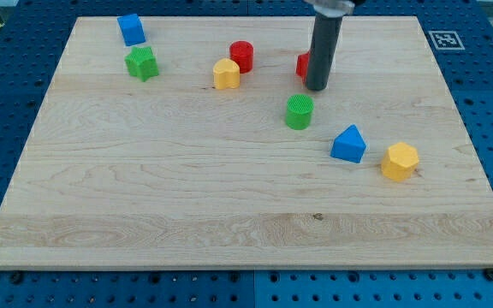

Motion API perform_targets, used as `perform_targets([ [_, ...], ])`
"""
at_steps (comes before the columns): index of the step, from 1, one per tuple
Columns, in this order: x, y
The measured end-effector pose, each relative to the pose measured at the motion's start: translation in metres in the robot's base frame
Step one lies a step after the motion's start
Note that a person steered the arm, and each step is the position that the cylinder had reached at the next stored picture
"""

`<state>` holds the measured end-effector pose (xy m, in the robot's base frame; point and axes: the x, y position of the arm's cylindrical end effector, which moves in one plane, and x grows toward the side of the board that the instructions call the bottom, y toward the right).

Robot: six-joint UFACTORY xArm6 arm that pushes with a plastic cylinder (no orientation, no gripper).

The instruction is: Place the red star diagonally to the red circle

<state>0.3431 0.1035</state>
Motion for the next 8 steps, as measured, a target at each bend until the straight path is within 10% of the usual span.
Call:
perform_targets([
  [2, 0.025, 0.036],
  [5, -0.067, -0.021],
  [8, -0.007, -0.013],
])
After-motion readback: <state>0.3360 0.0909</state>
